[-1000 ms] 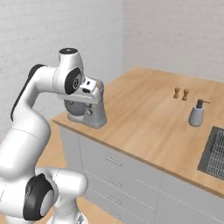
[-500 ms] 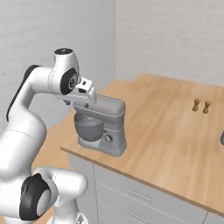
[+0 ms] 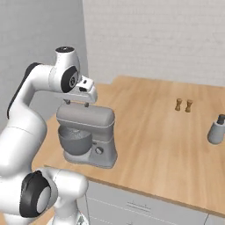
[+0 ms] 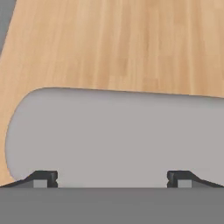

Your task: Navigate to the stand mixer.

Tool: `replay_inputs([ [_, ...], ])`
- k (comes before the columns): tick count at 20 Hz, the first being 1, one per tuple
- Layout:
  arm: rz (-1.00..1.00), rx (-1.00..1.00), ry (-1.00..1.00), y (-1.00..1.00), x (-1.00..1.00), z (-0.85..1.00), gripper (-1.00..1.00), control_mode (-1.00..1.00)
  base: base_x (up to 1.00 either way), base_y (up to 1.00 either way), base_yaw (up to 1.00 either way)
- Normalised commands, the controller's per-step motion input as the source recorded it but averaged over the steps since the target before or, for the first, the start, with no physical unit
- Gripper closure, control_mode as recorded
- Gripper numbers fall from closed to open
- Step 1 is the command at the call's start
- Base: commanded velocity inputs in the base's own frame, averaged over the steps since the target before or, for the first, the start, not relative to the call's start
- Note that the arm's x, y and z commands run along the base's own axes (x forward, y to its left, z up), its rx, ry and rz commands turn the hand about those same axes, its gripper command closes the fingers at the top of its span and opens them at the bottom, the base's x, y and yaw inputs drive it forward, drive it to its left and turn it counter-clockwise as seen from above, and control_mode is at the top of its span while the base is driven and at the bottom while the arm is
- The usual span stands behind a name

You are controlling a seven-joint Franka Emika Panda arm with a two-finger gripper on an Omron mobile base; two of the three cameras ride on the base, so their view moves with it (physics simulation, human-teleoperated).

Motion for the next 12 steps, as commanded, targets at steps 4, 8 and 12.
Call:
replay_inputs([
  [4,0.0,0.0,0.0,0.0,0.0,0.0,-1.0,1.0,0.82,0.09,-0.32],
  [8,0.0,0.0,0.0,0.0,0.0,0.0,-1.0,1.0,0.84,0.21,-0.33],
  [12,0.0,0.0,0.0,0.0,0.0,0.0,-1.0,1.0,0.74,0.19,-0.31],
])
